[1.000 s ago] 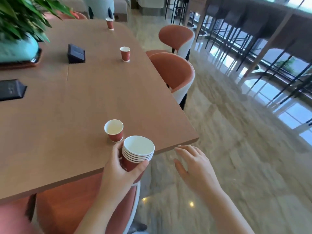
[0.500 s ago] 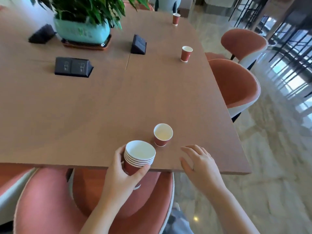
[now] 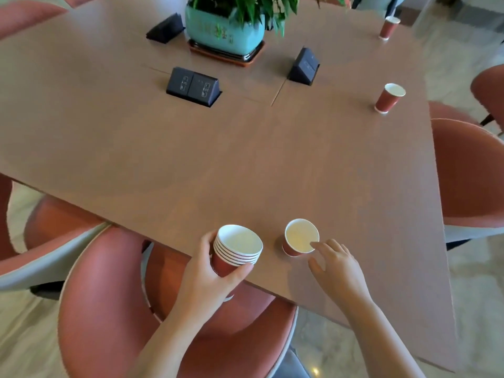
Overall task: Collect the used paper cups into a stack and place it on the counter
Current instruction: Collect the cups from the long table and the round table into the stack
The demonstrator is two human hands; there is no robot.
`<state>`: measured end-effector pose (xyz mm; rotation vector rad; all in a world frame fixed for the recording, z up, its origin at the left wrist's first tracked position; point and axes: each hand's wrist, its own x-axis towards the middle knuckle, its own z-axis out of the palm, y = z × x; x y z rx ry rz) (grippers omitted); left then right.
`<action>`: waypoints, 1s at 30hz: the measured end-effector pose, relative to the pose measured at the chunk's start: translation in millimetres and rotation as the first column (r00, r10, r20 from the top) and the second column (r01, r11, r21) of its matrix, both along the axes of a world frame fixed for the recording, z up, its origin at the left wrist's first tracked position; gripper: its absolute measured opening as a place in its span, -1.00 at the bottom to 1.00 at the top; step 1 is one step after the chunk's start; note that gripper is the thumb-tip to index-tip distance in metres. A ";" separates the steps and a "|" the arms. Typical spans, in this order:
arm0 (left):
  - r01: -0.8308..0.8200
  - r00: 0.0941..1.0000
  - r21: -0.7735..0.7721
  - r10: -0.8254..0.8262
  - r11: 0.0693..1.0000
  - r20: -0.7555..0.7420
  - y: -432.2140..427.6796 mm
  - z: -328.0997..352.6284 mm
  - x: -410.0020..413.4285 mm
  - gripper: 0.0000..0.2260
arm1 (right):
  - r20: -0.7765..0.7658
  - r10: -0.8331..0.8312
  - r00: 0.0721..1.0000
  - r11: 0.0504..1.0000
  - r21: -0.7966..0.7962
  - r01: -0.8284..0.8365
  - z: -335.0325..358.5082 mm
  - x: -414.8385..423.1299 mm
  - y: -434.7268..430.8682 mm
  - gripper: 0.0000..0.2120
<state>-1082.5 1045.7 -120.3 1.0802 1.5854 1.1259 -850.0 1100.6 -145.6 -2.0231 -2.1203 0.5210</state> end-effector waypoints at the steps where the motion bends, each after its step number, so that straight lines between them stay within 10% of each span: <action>1: -0.013 1.000 -0.003 0.012 1.000 -0.005 1.5 -1.1 0.6 -0.47 | -0.005 0.011 1.000 1.000 -0.001 -0.011 -1.9 1.6 3.4 -0.70; 30: -0.062 0.997 -0.049 0.060 0.997 -0.038 14.9 -9.6 16.8 -0.42 | -0.211 -0.008 0.977 0.998 -0.056 -0.004 -30.9 13.8 35.0 -0.90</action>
